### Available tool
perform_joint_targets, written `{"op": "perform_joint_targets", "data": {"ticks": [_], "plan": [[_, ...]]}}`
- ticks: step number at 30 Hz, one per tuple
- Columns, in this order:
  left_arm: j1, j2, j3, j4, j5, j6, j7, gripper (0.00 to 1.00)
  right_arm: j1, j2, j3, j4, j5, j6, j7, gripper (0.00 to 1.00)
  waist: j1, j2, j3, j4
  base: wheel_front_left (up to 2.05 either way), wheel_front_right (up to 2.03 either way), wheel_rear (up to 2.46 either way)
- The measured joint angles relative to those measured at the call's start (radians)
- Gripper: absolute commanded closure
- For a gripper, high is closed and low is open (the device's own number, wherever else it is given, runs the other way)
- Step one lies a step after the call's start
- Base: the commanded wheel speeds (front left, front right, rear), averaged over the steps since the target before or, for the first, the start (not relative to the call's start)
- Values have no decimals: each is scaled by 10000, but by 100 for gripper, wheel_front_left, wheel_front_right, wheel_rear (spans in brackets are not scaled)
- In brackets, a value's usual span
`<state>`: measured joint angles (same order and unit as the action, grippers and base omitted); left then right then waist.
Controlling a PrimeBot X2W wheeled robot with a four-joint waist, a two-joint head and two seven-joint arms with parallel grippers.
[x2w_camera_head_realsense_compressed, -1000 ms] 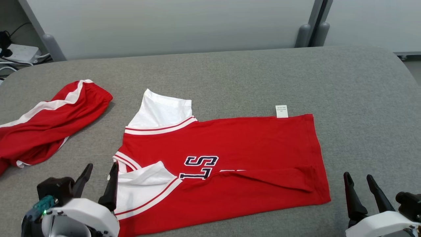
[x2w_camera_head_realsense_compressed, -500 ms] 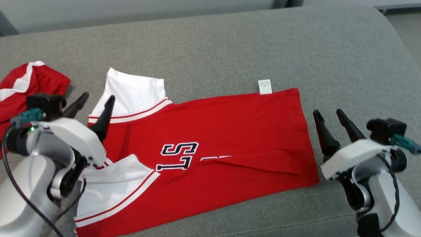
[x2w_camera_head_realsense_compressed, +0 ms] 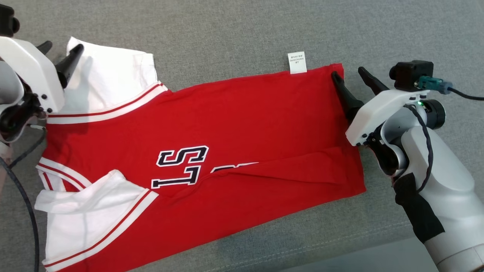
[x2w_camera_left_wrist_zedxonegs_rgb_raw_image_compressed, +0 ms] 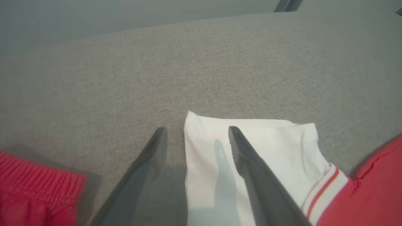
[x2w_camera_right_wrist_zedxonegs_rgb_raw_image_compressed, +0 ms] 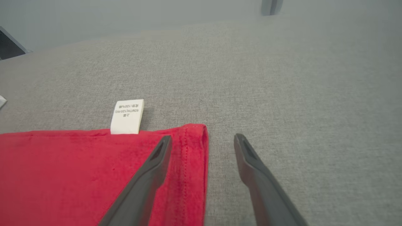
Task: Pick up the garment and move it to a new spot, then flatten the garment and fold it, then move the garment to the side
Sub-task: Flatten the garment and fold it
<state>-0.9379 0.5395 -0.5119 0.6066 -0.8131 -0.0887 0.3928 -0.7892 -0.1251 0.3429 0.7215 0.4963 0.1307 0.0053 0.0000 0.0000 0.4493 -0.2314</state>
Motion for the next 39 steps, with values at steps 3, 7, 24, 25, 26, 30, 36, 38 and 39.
{"op": "perform_joint_targets", "data": {"ticks": [3, 7, 24, 25, 26, 30, 36, 38, 39], "plan": [[-330, 169, -77, 474, -40, -173, 165, 0, -401, 31, 414, 412, 314, 0, -81, 0, 2, 0, 252, -143, 0, 0, 0], [-587, 194, -255, 859, -165, -313, 199, 0, -733, 52, 997, 798, 729, 0, -159, 0, 2, 0, 496, -266, 0, 0, 0], [-958, 270, -1258, 1139, -1227, -349, 19, 100, -1663, -38, 2694, 1626, 2146, 2, -769, 100, 1, 0, 600, -297, 0, 0, 0], [-959, 288, -1312, 1133, -1237, -349, -142, 100, -1664, -59, 2775, 1645, 2220, 2, -775, 100, 1, 0, 576, -289, 0, 0, 0], [-960, 322, -1377, 1131, -1237, -351, -274, 100, -1664, -77, 2828, 1659, 2307, 2, -819, 100, 1, 0, 545, -280, 0, 0, 0], [-976, 428, -1695, 1122, -1446, -351, -750, 100, -1663, -328, 3024, 1674, 2782, 2, -1076, 100, 1, 0, 321, -186, 0, 0, 0], [-1124, 520, -2050, 947, -1749, -414, -1321, 100, -1648, -698, 3106, 1609, 3590, 2, -1112, 100, 2, 0, 71, 67, 0, 0, 0], [-1140, 571, -2197, 794, -1772, -416, -1517, 100, -1642, -880, 3189, 1542, 3787, 2, -1097, 100, 1, 0, -5, 176, 0, 0, 0], [-1140, 591, -2265, 725, -1829, -420, -1618, 100, -1638, -982, 3241, 1482, 3856, 2, -1066, 100, 1, 0, -43, 228, 0, 0, 0]]}}
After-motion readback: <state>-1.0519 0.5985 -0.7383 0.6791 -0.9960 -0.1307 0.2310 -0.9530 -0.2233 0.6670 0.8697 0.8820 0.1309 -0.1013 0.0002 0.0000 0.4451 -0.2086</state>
